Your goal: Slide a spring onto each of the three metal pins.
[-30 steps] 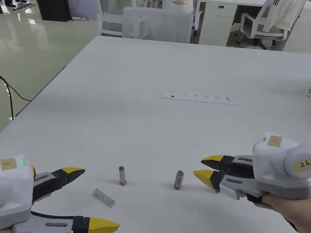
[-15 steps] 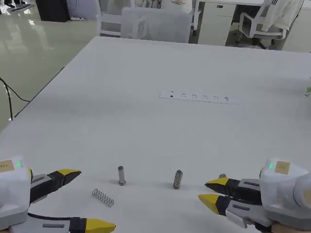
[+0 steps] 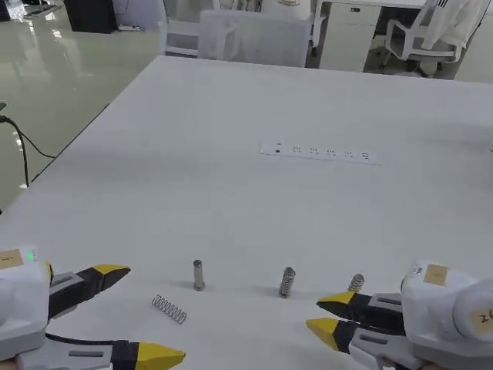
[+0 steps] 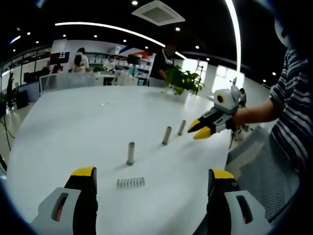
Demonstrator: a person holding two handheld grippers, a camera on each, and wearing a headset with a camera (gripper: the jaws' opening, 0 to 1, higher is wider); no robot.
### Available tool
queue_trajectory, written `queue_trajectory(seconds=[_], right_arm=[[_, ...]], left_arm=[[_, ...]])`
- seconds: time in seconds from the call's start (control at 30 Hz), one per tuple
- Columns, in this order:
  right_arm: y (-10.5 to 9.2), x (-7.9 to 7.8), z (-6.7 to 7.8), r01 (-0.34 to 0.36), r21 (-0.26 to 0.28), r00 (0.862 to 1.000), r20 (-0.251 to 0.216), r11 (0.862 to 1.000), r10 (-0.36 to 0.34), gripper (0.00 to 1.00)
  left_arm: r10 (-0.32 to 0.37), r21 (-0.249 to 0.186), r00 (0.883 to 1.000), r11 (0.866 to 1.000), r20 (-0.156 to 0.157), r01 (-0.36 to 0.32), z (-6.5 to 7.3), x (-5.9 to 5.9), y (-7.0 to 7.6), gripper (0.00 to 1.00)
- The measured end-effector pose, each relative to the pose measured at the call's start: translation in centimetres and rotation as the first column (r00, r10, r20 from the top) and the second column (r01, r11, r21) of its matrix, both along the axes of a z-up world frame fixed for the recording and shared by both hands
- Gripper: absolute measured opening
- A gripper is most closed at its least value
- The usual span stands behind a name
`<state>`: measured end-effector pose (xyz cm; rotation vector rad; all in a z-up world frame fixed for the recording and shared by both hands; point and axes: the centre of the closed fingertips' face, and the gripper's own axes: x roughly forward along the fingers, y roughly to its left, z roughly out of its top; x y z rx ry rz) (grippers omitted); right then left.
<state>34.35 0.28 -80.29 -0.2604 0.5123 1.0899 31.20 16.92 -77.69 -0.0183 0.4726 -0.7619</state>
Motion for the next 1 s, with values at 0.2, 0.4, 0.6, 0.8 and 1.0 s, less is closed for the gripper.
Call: queue_trajectory(seconds=[0.2, 0.4, 0.6, 0.8, 1.0], right_arm=[[2.7, -0.1, 0.5, -0.044, 0.015, 0.999, 0.003, 0.999, 0.044, 0.15], [5.2, 0.3, 1.3, -0.08, 0.032, 0.997, 0.02, 0.996, 0.08, 0.15], [7.8, 0.6, 2.2, -0.111, 0.047, 0.993, 0.043, 0.993, 0.109, 0.14], [10.6, 0.5, 2.7, -0.156, 0.054, 0.986, 0.067, 0.986, 0.153, 0.13], [13.1, -0.2, 2.0, -0.185, 0.053, 0.981, 0.066, 0.981, 0.182, 0.13]], left_arm=[[0.012, -0.002, 1.0, 1.0, -0.001, -0.012, 0.1, -0.3, 0.7, 0.91], [0.017, 0.002, 1.0, 1.0, -0.001, -0.017, 0.2, -0.4, 1.0, 0.91], [0.016, 0.005, 1.0, 1.0, 0.003, -0.016, 0.4, -0.1, 1.0, 0.91], [0.016, 0.002, 1.0, 1.0, 0.015, -0.016, 1.0, 0.3, 1.2, 0.9], [-0.009, 0.01, 1.0, 1.0, 0.03, 0.009, 1.5, 0.2, 1.1, 0.88]])
